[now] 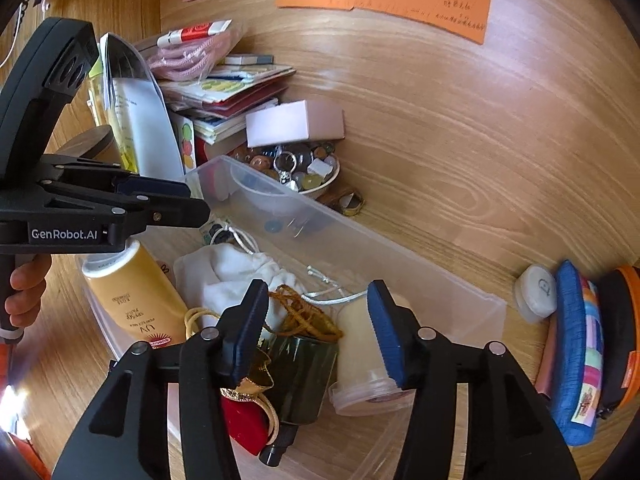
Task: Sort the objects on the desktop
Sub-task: 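Carry tile and gourd charm over the clear bin and release both, then withdraw both grippers from the bin toward the shell and staple box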
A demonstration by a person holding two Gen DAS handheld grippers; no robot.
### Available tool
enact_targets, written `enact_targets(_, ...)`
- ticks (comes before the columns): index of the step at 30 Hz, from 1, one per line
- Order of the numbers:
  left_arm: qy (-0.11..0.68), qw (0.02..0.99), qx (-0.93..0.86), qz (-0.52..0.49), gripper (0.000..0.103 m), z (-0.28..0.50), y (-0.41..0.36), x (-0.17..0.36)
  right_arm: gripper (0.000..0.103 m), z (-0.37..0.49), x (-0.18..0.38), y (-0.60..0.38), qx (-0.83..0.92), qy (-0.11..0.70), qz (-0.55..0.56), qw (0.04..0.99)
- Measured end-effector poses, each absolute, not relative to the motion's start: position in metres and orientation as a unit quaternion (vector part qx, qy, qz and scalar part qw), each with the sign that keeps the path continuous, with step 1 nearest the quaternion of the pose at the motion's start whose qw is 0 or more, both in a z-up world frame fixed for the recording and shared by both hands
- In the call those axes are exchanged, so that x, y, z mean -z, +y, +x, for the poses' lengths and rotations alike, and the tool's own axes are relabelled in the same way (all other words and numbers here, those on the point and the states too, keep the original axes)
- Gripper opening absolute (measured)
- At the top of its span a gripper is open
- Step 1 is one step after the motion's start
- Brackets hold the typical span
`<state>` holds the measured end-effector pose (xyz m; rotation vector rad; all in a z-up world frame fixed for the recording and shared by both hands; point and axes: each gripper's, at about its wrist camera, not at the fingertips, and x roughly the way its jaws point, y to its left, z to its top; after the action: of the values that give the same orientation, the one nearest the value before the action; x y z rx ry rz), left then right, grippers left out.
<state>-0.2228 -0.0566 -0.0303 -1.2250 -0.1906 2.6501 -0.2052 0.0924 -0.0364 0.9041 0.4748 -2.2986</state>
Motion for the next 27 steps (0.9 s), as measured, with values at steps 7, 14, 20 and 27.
enact_targets(7,-0.059,0.101,-0.911,-0.396,0.049,-0.210,-0.056,0.014,0.060,-0.192,0.018,0.099,0.881,0.177,0.318,0.302)
enact_targets(14,-0.034,0.078,-0.933,-0.350,0.073,-0.176,-0.049,-0.012,0.073,-0.171,0.002,0.114,0.891,0.153,0.305,0.298)
enact_targets(20,-0.016,0.067,-0.943,-0.325,0.081,-0.144,-0.044,-0.025,0.075,-0.143,-0.007,0.134,0.901,0.132,0.292,0.291)
enact_targets(27,-0.003,0.059,-0.950,-0.308,0.089,-0.107,-0.036,-0.031,0.077,-0.111,-0.009,0.153,0.915,0.119,0.277,0.269)
